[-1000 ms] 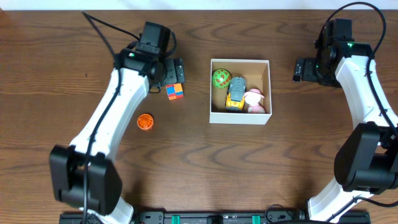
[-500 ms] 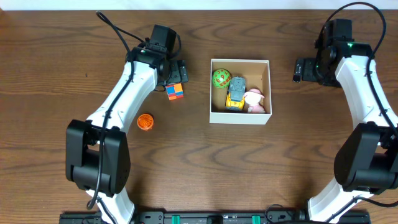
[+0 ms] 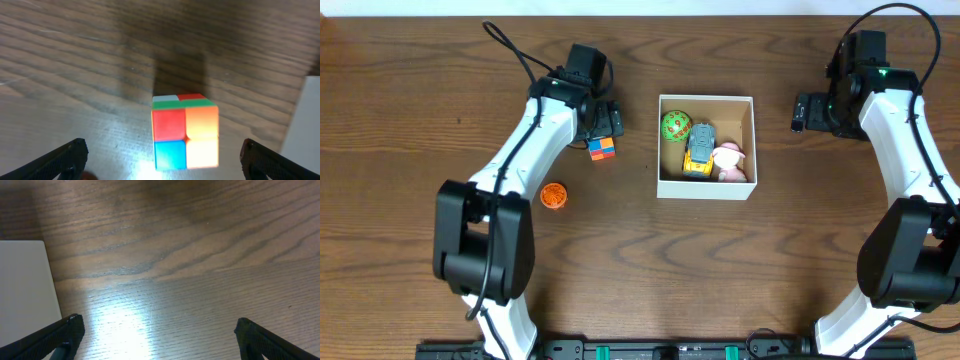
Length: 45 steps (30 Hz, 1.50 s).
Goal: Pack container
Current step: 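Lower left gripper and grasp the Rubik's cube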
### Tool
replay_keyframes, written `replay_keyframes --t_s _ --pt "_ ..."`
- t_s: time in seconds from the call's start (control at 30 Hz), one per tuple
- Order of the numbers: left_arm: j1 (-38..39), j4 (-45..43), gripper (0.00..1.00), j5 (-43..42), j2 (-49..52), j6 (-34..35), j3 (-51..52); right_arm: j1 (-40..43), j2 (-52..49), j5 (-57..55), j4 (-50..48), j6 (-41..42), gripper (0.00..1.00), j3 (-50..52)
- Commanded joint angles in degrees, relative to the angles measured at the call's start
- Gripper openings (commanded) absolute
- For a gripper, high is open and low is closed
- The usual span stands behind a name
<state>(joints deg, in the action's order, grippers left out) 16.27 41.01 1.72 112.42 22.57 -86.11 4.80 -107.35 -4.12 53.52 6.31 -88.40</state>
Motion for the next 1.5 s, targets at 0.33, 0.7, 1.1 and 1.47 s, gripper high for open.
replay_keyframes --t_s 0.33,0.7,1.1,1.47 --pt "-0.35 -5.81 0.98 0.55 3.93 7.58 0.72 -0.26 0.85 -0.39 0.00 -0.61 0.99 0.13" --pt "-0.35 -5.35 0.98 0.52 7.39 8.46 0.72 -0.26 0.85 -0.37 0.00 -0.61 0.99 0.13" --pt "-0.35 -3.80 0.98 0.50 7.39 9.46 0.72 -0.26 0.85 -0.39 0.00 -0.61 0.99 0.13" --pt "-0.35 -3.58 0.70 0.48 7.39 9.44 0.72 -0.26 0.85 -0.39 0.00 -0.61 0.99 0.13"
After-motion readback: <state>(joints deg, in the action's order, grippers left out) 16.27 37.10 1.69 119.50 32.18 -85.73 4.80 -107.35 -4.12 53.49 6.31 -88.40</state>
